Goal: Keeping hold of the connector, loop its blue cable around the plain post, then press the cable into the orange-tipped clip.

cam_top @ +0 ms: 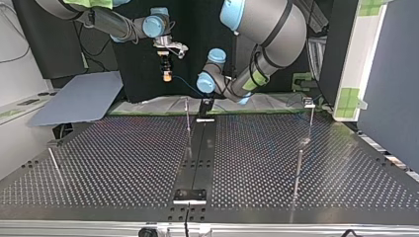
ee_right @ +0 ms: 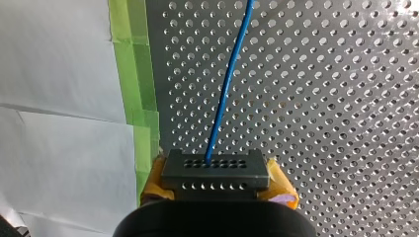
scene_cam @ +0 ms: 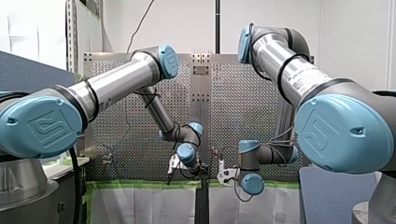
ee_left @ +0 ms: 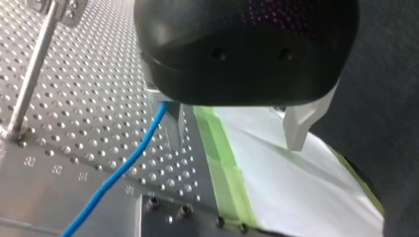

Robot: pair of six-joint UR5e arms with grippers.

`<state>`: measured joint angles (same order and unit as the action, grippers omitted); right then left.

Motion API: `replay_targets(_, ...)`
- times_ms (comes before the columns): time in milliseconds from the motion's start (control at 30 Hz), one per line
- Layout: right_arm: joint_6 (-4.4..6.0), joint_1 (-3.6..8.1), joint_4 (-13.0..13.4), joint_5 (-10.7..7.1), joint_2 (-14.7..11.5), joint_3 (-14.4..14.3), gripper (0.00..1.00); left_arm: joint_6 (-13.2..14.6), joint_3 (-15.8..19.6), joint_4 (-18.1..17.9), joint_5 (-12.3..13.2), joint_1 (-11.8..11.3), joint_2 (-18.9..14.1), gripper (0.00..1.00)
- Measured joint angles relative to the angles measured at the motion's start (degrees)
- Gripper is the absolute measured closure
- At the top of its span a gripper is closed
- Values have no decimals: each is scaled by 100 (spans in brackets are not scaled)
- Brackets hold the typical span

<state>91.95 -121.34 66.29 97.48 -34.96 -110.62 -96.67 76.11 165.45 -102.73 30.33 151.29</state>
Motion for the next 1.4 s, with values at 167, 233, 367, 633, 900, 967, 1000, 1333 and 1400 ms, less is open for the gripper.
replay_targets(167,0,0,14,0,0,0,100,-301,5,-13,220,1,0,1)
replay_targets(233,0,0,19,0,0,0,100,-405,5,-25,291,1,0,1)
replay_targets(367,0,0,24,0,0,0,100,-628,6,-67,359,1,0,1)
replay_targets(633,0,0,33,0,0,1,100,-865,6,-133,435,1,0,24)
replay_targets(900,3,20,34,0,1,2,100,-985,7,-191,312,6,0,100)
replay_targets(967,6,28,34,0,0,2,100,-1025,7,-225,204,8,0,100)
replay_targets(1000,6,30,33,1,0,1,100,-1055,7,-251,171,8,0,100)
replay_targets(1333,10,62,17,12,-1,9,100,-1086,8,-395,92,74,-7,100)
replay_targets(1400,13,74,12,15,-2,15,100,-1045,8,-392,31,123,-9,100)
